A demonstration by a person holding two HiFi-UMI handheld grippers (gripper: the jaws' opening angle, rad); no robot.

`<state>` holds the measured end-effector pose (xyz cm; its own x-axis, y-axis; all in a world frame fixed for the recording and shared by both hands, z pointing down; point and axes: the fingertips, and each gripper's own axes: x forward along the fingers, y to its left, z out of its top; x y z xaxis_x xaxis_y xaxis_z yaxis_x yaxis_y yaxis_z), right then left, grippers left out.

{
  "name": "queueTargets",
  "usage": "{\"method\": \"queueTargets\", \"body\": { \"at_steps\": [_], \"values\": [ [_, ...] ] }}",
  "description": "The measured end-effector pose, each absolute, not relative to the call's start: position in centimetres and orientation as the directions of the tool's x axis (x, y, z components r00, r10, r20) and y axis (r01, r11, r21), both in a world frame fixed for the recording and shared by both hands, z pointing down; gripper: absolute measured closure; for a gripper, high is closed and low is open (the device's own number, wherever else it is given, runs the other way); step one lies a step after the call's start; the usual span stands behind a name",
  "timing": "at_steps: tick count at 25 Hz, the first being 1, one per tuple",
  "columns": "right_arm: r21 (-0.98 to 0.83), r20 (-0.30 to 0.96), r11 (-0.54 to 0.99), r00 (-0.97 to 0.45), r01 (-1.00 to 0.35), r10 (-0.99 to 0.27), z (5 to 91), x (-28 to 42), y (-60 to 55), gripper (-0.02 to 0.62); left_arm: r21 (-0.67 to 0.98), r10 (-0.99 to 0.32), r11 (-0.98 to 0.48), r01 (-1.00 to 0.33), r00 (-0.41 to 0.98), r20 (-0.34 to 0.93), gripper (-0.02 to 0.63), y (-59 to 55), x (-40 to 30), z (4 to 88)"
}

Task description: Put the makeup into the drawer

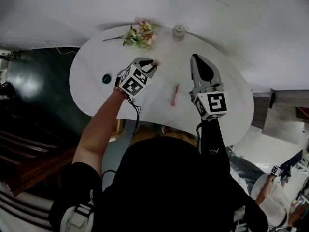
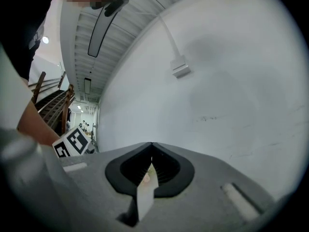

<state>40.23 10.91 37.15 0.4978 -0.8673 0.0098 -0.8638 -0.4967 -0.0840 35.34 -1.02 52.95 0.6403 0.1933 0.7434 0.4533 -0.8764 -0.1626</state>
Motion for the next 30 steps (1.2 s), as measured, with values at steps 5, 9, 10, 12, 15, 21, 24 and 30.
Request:
{"method": "queueTargets", "body": {
  "at_steps": [5, 9, 10, 12, 15, 21, 24, 30],
  "values": [
    [-0.088, 0.008, -0.506, 0.508, -0.858, -0.862, 36.2, 40.0, 10.9, 0.591, -0.222, 0.197, -0.894, 0.388, 0.787, 0.585, 0.517, 0.7, 35.6, 46.0],
    [-0.051, -0.01, -0.516, 0.517, -0.855, -0.856, 35.4, 39.9, 11.4, 0.591, -0.21, 0.176, -0.935, 0.286, 0.887, 0.427, 0.517, 1.6, 35.4, 40.6],
    [-0.051, -0.021, -0.516, 0.517, -0.855, -0.856, 35.0, 39.8, 11.3, 0.591, -0.201, 0.155, -0.949, 0.241, 0.916, 0.369, 0.517, 1.7, 35.2, 39.2],
    [-0.049, -0.034, -0.509, 0.511, -0.859, -0.859, 34.4, 39.6, 11.0, 0.591, -0.201, 0.088, -0.969, 0.141, 0.964, 0.251, 0.517, 1.5, 34.6, 36.6],
    [-0.044, -0.036, -0.491, 0.493, -0.87, -0.869, 34.3, 39.2, 10.2, 0.588, -0.208, 0.006, -0.977, 0.039, 0.988, 0.156, 0.517, 1.0, 33.4, 34.8],
    [-0.011, -0.037, -0.399, 0.399, -0.917, -0.916, 34.8, 37.2, 6.7, 0.588, -0.212, -0.072, -0.976, -0.043, 0.989, 0.129, 0.515, -1.1, 30.4, 34.3],
    [0.001, -0.043, -0.319, 0.319, -0.948, -0.947, 34.7, 35.3, 3.9, 0.591, -0.207, -0.148, -0.971, -0.121, 0.982, 0.117, 0.515, -3.4, 28.0, 34.1],
    [0.034, -0.06, -0.143, 0.141, -0.989, -0.988, 34.1, 29.8, -2.7, 0.591, -0.197, -0.302, -0.94, -0.278, 0.948, 0.104, 0.515, -8.6, 21.5, 33.8]
  ]
}}
